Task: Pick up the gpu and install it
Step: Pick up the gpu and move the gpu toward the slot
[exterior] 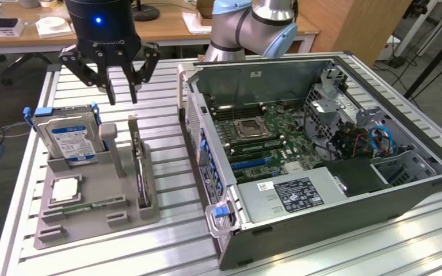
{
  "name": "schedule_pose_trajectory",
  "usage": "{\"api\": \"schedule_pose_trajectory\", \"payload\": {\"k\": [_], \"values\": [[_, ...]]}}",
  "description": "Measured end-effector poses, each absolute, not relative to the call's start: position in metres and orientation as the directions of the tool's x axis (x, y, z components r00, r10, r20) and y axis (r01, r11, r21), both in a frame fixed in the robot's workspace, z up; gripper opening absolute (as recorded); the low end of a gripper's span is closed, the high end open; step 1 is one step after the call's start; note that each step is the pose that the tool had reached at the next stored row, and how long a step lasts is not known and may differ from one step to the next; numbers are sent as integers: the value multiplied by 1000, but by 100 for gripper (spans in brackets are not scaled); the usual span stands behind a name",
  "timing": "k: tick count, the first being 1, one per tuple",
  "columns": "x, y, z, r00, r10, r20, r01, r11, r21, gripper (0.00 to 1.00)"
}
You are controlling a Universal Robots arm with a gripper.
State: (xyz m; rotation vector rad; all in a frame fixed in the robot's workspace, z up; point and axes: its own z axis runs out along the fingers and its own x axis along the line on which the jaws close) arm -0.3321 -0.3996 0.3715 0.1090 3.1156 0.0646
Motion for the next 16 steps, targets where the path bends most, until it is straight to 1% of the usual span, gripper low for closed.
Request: {"api": "schedule_pose_trajectory", "payload": {"k": [7, 16], "values": [[-332, -402, 370, -997, 70, -22, 69, 997, 42, 42], [-331, -413, 369, -997, 70, -22, 69, 997, 41, 42]]}}
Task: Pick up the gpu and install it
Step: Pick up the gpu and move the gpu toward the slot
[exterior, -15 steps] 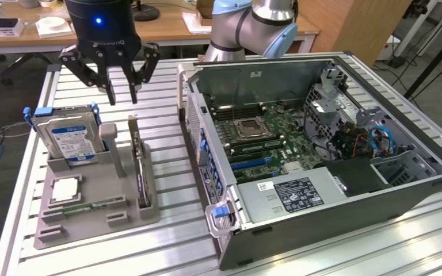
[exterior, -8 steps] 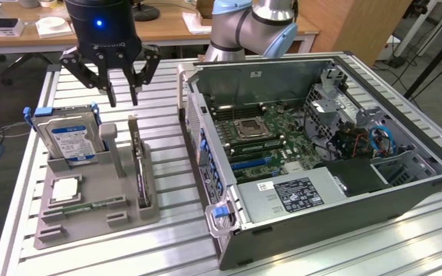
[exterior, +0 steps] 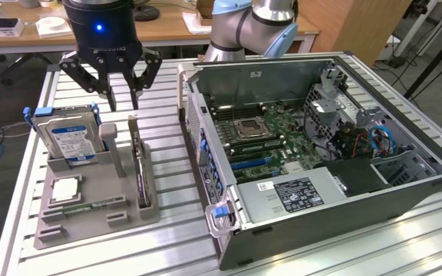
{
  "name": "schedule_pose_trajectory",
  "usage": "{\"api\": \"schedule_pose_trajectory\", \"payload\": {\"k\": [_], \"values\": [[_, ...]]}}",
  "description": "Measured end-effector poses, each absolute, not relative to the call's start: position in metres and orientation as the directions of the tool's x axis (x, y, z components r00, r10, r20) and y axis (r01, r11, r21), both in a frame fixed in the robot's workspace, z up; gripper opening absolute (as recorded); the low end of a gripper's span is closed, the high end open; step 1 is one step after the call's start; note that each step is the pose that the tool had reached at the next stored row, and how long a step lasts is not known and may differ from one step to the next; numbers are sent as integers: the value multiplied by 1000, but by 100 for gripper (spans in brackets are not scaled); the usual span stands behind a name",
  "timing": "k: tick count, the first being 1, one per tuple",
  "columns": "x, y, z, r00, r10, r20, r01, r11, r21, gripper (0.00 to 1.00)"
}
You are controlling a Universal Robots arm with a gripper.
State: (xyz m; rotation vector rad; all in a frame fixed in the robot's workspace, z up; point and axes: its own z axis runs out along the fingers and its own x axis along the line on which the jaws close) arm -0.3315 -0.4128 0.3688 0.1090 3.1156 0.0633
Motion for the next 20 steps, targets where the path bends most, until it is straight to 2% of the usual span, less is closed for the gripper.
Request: {"api": "schedule_pose_trajectory", "payload": {"k": [20], "values": [[-331, -429, 367, -997, 70, -22, 69, 997, 41, 42]]}}
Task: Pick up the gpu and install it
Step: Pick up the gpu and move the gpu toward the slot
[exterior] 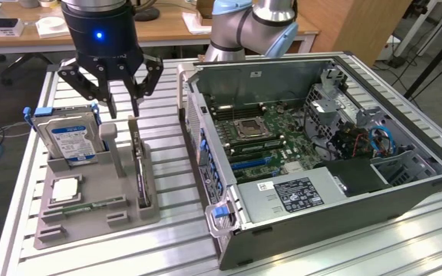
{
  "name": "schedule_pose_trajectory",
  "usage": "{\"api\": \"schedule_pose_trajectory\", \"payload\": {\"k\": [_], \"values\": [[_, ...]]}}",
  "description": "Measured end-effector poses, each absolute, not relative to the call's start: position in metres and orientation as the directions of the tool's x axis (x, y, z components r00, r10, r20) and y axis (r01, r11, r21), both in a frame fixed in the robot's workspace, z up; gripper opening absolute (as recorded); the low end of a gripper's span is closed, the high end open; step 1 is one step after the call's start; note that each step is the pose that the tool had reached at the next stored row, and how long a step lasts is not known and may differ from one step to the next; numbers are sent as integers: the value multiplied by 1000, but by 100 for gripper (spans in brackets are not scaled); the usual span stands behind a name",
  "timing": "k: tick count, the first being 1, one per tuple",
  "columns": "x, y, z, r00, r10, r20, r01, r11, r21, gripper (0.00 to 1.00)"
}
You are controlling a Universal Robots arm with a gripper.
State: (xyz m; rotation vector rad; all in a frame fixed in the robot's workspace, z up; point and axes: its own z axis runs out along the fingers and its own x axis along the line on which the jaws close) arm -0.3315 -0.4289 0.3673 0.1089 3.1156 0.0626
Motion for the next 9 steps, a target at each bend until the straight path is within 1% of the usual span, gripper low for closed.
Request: {"api": "schedule_pose_trajectory", "payload": {"k": [9], "values": [[-331, -436, 366, -997, 70, -22, 69, 997, 41, 42]]}}
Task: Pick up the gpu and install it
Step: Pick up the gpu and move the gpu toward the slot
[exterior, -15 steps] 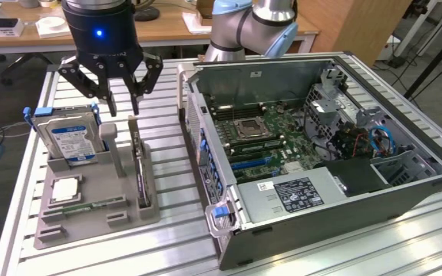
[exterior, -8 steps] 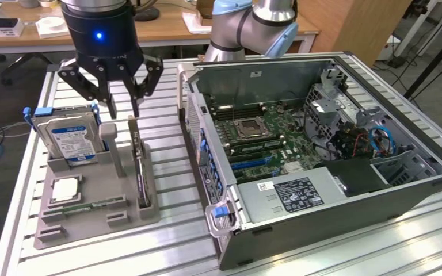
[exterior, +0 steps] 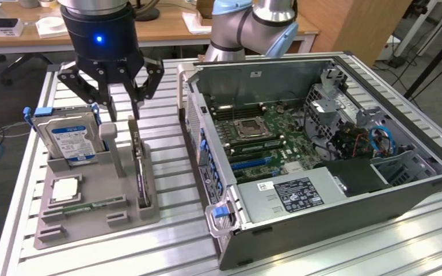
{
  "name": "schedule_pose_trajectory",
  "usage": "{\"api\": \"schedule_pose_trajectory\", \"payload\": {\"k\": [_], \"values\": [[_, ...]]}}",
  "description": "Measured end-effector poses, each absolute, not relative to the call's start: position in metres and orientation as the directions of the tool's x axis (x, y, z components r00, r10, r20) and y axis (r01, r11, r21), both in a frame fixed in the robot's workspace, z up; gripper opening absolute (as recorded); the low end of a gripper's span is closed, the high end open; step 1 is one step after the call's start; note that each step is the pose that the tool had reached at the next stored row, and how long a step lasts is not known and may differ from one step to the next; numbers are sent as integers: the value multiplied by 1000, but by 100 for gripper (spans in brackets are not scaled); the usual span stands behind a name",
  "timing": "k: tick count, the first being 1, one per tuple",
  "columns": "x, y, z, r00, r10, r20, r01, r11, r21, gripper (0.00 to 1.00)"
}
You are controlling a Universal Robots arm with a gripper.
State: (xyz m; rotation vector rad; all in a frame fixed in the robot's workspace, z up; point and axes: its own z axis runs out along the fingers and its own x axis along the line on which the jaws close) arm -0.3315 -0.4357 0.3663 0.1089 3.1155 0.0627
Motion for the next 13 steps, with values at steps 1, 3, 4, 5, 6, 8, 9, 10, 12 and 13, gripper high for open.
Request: {"api": "schedule_pose_trajectory", "payload": {"k": [1, 3, 4, 5, 6, 8, 9, 10, 12, 13], "values": [[-331, -436, 366, -997, 70, -22, 69, 997, 41, 42], [-331, -438, 366, -997, 70, -22, 69, 997, 41, 42], [-331, -438, 366, -997, 70, -22, 69, 997, 41, 42], [-332, -439, 366, -997, 70, -22, 69, 997, 41, 42], [-332, -439, 366, -997, 70, -22, 69, 997, 41, 42], [-332, -440, 365, -997, 70, -22, 69, 997, 41, 42], [-332, -440, 365, -997, 70, -22, 69, 997, 41, 42], [-332, -440, 365, -997, 71, -22, 70, 997, 41, 42], [-331, -440, 365, -997, 70, -22, 69, 997, 41, 42], [-332, -440, 365, -997, 70, -22, 69, 997, 41, 42]]}}
